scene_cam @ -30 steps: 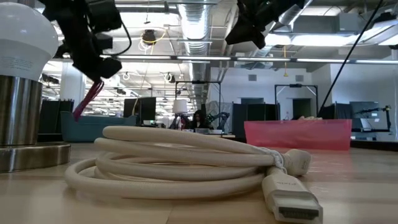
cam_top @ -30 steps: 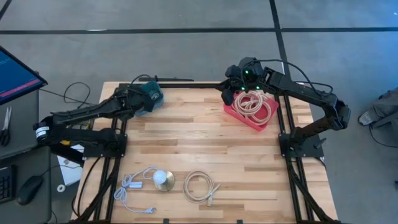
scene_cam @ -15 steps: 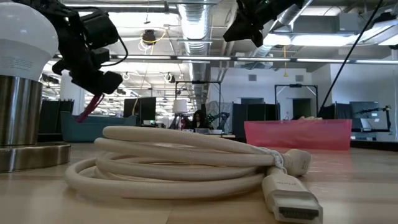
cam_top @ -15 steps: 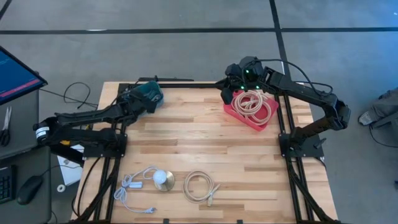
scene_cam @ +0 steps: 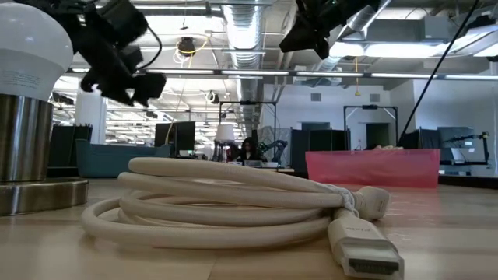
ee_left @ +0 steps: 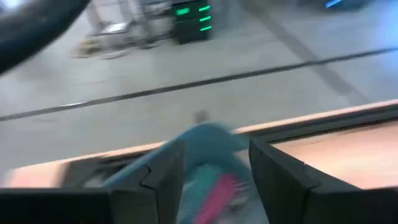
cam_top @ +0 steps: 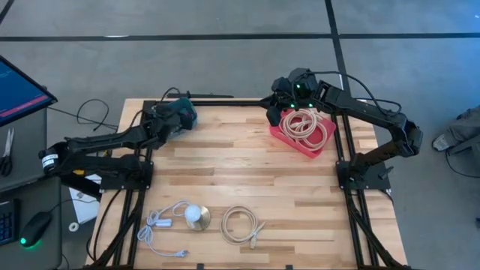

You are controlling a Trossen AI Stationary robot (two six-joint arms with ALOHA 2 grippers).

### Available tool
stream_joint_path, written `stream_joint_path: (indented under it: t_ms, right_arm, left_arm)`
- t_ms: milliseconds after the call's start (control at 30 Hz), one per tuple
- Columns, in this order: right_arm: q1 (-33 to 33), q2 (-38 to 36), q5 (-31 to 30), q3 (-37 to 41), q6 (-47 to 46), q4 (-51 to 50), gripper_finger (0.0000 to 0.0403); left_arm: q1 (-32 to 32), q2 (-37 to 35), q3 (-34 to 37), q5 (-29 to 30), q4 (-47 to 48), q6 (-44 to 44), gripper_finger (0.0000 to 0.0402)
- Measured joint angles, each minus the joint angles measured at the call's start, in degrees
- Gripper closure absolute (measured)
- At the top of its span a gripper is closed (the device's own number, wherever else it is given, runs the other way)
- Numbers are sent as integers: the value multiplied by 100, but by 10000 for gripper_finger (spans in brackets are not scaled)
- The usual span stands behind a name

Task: Pick & Place USB Port
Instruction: Put the white charger cable into pink bin

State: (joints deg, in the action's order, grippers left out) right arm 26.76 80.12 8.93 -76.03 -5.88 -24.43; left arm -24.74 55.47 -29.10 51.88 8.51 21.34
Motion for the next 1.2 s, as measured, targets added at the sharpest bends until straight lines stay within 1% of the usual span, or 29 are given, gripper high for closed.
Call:
stream_joint_path:
  t_ms: [100, 200, 300, 400, 467, 533, 633, 700, 800, 933, 1067, 1133, 1200]
  right_arm:
    - [0, 0, 2, 0, 132, -52, 349]
    - [4, 0, 4, 0, 187, -222, 349]
    - [4, 0, 7, 0, 191, -469, 349]
    - [4, 0, 7, 0, 191, -706, 349]
    - [2, 2, 9, 0, 191, -774, 349]
    - [4, 2, 9, 0, 190, -793, 349]
    - [-12, 2, 23, 0, 188, -776, 349]
    - [-33, 2, 24, 0, 182, -772, 349]
    - [-55, 2, 24, 0, 180, -772, 349]
    - [-82, 2, 27, 0, 89, -772, 349]
    - [-104, 2, 26, 0, 78, -774, 349]
    - [-131, 2, 28, 0, 36, -800, 349]
    - [-135, 2, 28, 0, -10, -858, 349]
  left_arm:
    - [39, -225, 0, -854, -760, -378, 223]
    - [124, -494, -2, -2034, -1568, -681, 234]
    - [283, -741, -7, -3111, -2235, -693, 250]
    - [535, -939, -7, -3854, -2803, -456, 267]
    - [746, -1022, -9, -4135, -3101, -294, 279]
    - [987, -1050, -9, -4299, -3346, -183, 290]
    - [1418, -1040, -9, -4337, -3498, -159, 305]
    - [1710, -976, -9, -4325, -3531, -156, 312]
    - [2161, -773, -111, -4130, -3512, -141, 321]
    - [2668, -312, -616, -3841, -3513, -504, 331]
    - [2880, 192, -1266, -3789, -3439, -848, 340]
    - [2936, 439, -1597, -3771, -3156, -850, 345]
    - [3010, 678, -1937, -3760, -2665, -765, 350]
